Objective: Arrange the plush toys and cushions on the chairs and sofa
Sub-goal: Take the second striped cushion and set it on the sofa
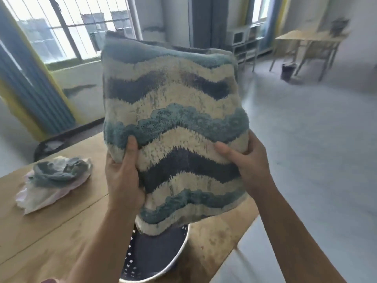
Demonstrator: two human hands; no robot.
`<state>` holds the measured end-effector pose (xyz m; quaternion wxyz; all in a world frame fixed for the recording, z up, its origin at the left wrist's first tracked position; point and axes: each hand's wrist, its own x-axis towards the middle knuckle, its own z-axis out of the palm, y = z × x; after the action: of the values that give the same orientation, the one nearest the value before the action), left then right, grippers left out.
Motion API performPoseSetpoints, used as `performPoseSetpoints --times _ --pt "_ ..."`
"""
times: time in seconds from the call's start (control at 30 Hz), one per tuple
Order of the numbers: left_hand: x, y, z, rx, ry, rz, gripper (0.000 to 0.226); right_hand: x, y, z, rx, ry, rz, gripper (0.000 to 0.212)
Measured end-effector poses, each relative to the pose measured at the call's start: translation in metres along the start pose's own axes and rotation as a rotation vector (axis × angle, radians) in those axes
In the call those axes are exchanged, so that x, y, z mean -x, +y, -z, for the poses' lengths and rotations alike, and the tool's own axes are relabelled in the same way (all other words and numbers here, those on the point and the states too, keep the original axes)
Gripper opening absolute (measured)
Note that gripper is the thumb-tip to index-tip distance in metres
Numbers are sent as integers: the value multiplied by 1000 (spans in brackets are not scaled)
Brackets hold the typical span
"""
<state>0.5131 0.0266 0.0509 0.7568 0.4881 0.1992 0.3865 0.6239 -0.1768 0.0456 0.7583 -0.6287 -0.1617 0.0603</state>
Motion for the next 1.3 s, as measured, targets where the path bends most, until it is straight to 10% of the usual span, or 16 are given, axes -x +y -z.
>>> performPoseSetpoints --times 0.47,0.77,1.3 --pt "199 -82 -85 -47 -921 647 55 329 -32 130 270 1012 -1 45" --pt "435 -75 -125 -126 -1676 450 44 575 -60 168 442 1608 106 42" --pt "839 -121 -170 -139 -1923 616 24 874 -85 356 442 1917 11 39"
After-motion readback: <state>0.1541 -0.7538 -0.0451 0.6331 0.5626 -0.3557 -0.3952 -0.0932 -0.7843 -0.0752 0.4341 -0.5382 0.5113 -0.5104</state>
